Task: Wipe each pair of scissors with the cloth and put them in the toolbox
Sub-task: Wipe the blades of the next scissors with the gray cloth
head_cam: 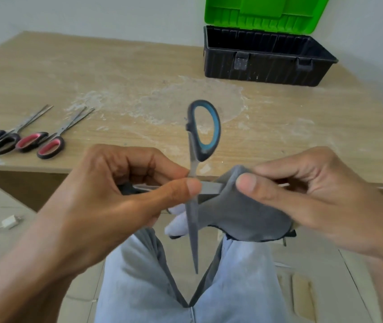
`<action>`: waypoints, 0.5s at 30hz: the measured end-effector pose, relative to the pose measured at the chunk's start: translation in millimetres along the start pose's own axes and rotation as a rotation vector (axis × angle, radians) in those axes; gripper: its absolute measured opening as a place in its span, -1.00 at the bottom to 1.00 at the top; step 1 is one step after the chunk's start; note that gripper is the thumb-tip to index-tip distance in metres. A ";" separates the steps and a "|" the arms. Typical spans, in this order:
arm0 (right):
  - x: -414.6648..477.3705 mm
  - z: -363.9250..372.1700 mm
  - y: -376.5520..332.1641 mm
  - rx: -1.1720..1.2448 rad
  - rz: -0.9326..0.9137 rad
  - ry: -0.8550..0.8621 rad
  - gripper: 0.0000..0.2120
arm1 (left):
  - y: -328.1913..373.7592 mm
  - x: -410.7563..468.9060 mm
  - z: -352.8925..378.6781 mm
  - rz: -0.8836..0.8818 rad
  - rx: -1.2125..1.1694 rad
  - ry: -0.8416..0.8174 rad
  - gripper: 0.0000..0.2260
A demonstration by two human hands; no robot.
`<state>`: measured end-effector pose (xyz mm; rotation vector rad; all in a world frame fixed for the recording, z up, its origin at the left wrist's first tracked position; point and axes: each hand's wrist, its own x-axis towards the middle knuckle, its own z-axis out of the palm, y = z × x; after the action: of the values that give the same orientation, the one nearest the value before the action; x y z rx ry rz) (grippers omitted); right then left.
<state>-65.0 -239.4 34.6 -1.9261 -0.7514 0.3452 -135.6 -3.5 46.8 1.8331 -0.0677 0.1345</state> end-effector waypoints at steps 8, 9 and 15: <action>3.5 12.5 3.9 0.005 -0.026 0.009 -0.80 | -6.7 1.3 0.2 -0.050 -0.056 0.041 -0.89; 3.3 14.3 4.3 0.015 -0.043 0.023 -0.81 | -6.6 1.5 0.1 -0.053 -0.062 0.028 -0.89; 0.2 15.7 6.0 -0.105 -0.077 0.119 -0.57 | -3.5 3.2 3.1 -0.030 -0.034 0.008 -0.89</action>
<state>-71.2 -230.0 22.1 -1.9911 -0.7756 0.1446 -131.8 -5.5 43.1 1.7991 -0.0367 0.1189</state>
